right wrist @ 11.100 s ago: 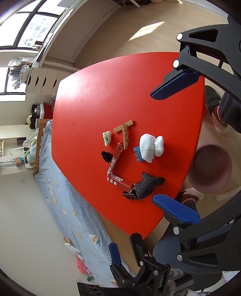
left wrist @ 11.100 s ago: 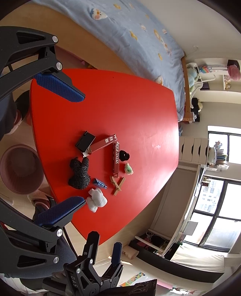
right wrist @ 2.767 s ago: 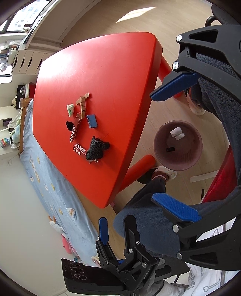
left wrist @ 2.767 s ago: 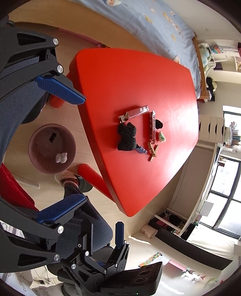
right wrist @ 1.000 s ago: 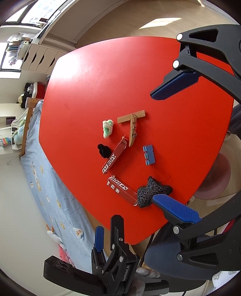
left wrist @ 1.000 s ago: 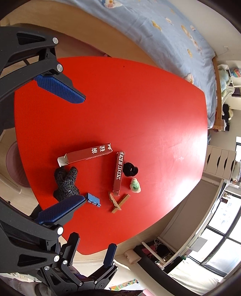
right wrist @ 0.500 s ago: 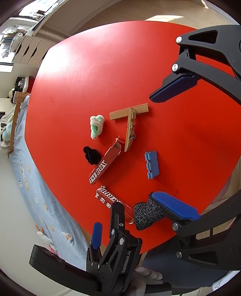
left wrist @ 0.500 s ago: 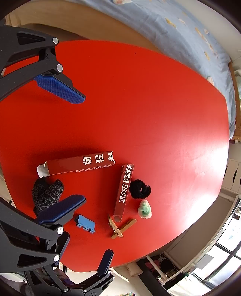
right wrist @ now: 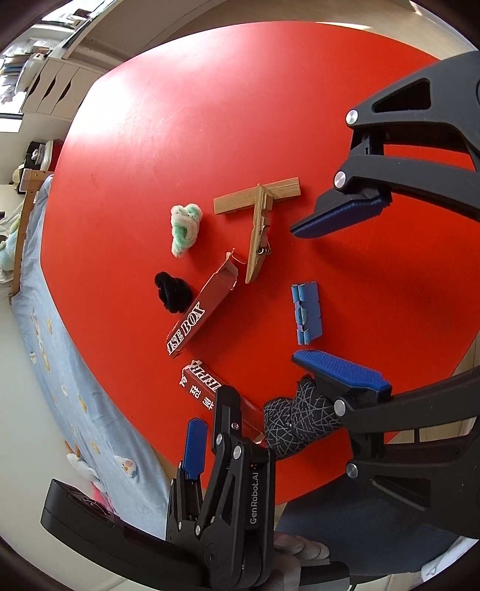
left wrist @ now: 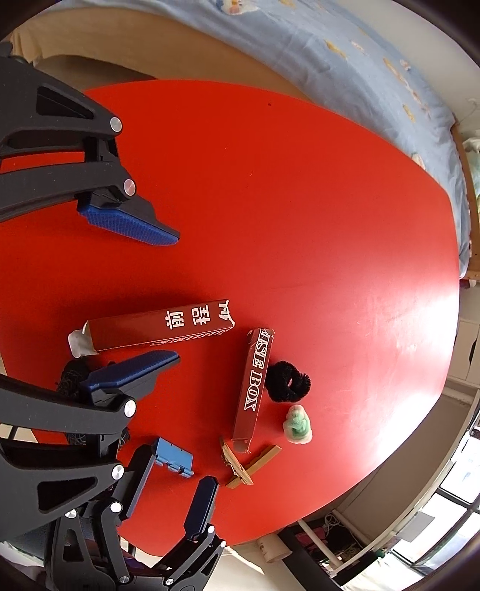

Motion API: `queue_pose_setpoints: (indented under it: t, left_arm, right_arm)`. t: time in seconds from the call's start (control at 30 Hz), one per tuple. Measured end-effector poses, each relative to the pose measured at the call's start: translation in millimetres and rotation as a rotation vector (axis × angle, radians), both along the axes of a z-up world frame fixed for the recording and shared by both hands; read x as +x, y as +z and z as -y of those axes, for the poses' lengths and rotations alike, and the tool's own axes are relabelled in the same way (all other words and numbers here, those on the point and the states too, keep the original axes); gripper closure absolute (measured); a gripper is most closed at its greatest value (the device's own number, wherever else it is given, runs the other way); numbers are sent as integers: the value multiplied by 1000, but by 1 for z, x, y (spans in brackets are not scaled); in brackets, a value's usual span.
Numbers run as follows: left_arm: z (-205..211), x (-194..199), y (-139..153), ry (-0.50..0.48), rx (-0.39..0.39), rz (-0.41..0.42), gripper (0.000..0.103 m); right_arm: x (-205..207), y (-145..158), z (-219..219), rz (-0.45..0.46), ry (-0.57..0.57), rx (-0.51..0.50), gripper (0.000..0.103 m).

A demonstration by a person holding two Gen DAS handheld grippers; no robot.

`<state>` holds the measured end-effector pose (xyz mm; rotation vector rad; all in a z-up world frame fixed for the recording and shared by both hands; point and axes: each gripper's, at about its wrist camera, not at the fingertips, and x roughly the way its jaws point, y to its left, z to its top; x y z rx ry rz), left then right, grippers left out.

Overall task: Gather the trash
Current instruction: 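Grasp the red box strip with the left gripper while the right grasps the blue clip, then carry the strip and clip over the wastebasket and open both grippers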

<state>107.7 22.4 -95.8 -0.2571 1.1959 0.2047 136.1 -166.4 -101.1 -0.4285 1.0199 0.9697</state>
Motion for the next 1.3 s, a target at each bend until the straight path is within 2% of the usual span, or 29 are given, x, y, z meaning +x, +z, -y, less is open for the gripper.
queue_pose_setpoints:
  t: [0.13, 0.2, 0.23, 0.37, 0.7, 1.13, 1.3]
  left_arm:
    - [-2, 0, 1, -16, 5, 3, 70]
    - [-3, -1, 1, -22, -1, 7, 84]
    - [-4, -2, 1, -25, -6, 10, 84]
    - [-5, -6, 1, -40, -10, 22, 88]
    - [-5, -17, 11, -67, 23, 67, 88]
    - [11, -63, 50, -118, 69, 170, 88]
    - [17, -85, 65, -143, 40, 223, 88]
  right_arm:
    - [-2, -1, -3, -2, 12, -1, 58]
    - [-3, -1, -4, 1, 18, -4, 64]
    - [-3, -1, -4, 1, 18, -3, 70]
    - [-3, 0, -3, 9, 6, 0, 70]
    - [-8, 12, 7, 26, -47, 12, 71]
    - [-32, 51, 34, 62, -84, 62, 71]
    - [-48, 62, 47, 69, -85, 90, 71]
